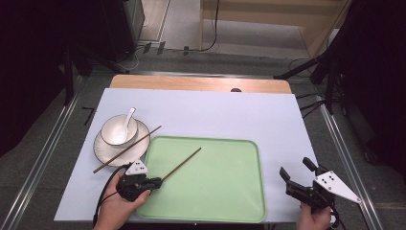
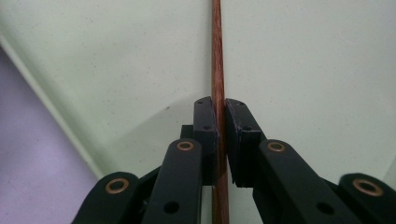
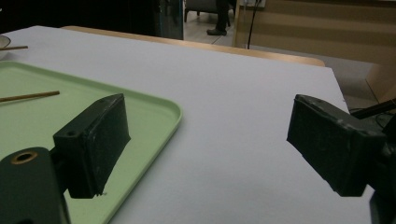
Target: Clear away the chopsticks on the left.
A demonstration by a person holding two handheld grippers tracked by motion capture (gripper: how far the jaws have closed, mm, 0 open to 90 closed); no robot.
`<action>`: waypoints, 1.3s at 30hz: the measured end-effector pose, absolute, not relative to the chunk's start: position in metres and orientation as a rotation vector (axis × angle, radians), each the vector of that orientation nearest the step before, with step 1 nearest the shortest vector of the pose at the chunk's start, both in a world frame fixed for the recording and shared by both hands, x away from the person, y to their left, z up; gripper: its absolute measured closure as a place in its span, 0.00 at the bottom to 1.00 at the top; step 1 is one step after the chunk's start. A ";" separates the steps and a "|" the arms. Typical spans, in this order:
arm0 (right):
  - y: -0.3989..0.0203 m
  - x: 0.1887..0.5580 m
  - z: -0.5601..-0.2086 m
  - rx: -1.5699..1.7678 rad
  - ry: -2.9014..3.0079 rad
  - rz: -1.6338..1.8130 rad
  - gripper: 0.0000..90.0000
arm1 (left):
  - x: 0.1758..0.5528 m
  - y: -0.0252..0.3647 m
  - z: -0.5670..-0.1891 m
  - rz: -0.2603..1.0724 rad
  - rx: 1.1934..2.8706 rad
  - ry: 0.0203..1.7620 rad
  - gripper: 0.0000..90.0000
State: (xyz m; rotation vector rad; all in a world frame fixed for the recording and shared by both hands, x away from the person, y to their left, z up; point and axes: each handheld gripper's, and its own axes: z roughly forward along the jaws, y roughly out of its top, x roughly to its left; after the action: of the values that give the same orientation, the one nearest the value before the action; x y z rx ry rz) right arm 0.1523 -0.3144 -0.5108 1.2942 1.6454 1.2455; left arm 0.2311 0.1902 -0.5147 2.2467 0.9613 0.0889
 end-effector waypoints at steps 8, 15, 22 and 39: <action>-0.314 0.153 -0.511 1.297 1.649 1.246 0.14 | 0.233 0.191 -0.514 0.065 2.249 0.944 0.90; -0.314 0.154 -0.512 1.293 1.653 1.247 0.14 | 0.242 0.187 -0.506 0.061 2.190 0.956 0.81; -0.313 0.156 -0.512 1.296 1.659 1.247 0.14 | 0.254 0.151 -0.501 0.092 2.185 0.910 0.99; -0.313 0.156 -0.513 1.289 1.676 1.249 0.14 | 0.276 0.137 -0.518 0.192 2.207 1.019 1.00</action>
State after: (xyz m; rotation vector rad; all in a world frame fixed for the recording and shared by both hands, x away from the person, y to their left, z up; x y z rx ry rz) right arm 0.1565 -0.3130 -0.5131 1.2891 1.6763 1.2492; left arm 0.2757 0.1367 -0.5182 2.2067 1.0185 0.1923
